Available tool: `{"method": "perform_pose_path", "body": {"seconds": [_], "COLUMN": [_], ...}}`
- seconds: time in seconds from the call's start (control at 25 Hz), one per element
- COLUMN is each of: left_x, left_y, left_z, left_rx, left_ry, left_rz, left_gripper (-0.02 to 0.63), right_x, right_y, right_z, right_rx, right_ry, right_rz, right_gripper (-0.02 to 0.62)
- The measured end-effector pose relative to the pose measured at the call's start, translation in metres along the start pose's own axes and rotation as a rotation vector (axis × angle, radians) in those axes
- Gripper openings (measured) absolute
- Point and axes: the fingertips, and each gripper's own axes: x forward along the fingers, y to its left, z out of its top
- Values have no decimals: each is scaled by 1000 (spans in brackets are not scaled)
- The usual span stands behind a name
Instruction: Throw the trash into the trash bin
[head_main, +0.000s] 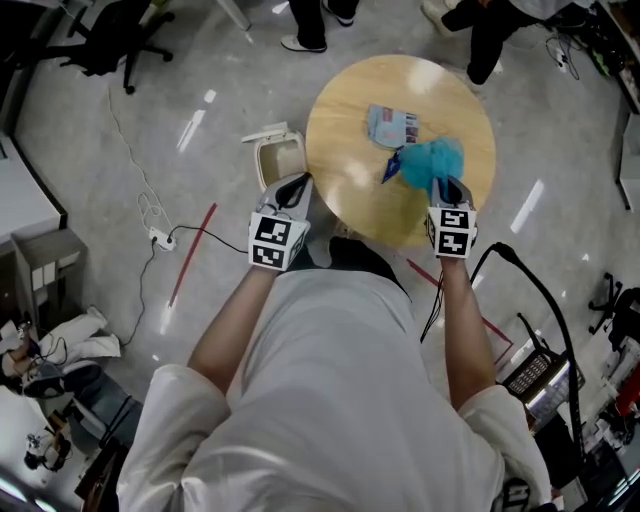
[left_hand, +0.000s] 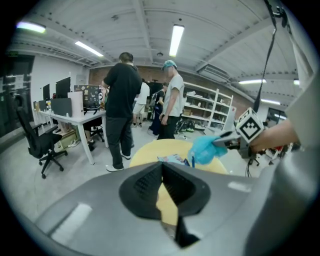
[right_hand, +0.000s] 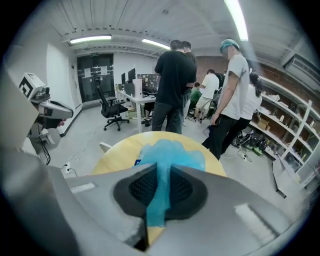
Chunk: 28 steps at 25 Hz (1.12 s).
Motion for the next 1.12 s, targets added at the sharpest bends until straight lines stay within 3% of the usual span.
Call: {"method": "perform_pose_path", "body": {"seconds": [0.52,0.76,1.12], "left_x": [-35,-59,-94], "left_y": [39,63,95], "left_z": [-5,-14,-25], "left_rx": [-22,-23,-35], "left_ry": [-22,-27,-38], "left_rz": [2,-1,27], "left_gripper": [5,5,5], "right_x": [-32,-40,-38], "right_y": [1,5,57], "right_z": [79,94,91], "right_rx": [-2,32,11], "right_ry": [-136,-145,-108], "right_rz": [-120,-192,-140], "right_gripper": [14,14,14]}}
